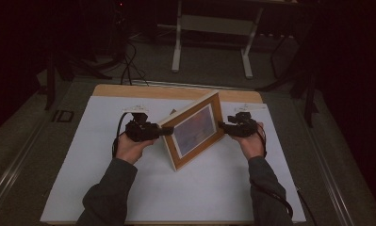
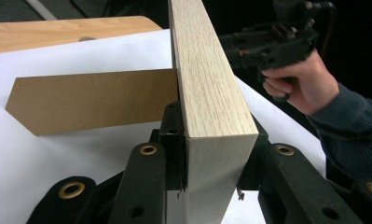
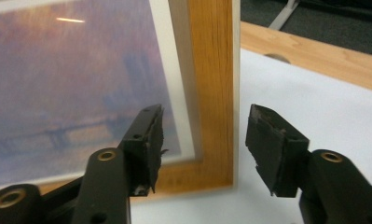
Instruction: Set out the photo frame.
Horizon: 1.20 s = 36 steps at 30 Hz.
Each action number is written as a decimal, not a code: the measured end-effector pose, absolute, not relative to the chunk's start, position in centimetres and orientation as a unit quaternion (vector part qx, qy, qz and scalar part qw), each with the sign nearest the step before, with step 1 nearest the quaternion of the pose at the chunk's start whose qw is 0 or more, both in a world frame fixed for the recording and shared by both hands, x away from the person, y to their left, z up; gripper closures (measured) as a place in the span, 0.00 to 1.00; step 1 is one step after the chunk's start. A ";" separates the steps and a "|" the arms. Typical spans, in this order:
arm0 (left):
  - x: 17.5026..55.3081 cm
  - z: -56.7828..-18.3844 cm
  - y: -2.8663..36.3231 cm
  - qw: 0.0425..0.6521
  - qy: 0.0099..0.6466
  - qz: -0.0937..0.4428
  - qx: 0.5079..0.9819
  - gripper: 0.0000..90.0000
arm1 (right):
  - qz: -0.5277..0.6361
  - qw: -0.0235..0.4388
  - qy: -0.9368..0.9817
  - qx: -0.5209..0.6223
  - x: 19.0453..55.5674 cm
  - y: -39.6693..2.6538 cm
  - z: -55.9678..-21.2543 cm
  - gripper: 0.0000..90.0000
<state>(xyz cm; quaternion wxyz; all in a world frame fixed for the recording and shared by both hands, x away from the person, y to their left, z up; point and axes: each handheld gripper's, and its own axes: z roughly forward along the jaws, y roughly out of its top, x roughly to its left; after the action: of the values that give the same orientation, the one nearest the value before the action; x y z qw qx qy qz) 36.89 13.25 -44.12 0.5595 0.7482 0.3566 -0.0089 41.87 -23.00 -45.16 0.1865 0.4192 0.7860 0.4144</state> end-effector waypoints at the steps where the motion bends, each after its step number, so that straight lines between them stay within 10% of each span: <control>1: 37.0 -44.0 13.2 0.555 0.352 -0.009 0.753 0.79 | 0.415 0.186 0.787 0.418 42.0 -22.9 -45.1 0.46; 22: 37.6 -43.1 12.8 0.519 0.321 0.001 0.792 0.78 | 0.429 0.129 0.803 0.393 45.5 -21.5 -45.6 0.18; 36: 38.8 -43.0 12.9 0.510 0.328 0.011 0.795 0.79 | 0.450 0.105 0.798 0.388 45.2 -23.1 -46.5 0.33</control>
<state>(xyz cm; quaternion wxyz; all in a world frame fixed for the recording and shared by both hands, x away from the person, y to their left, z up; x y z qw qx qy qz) 38.80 12.90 -42.97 0.5096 0.7954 0.3277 0.0113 45.23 -23.14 -46.47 0.1046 0.3877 0.7979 0.4496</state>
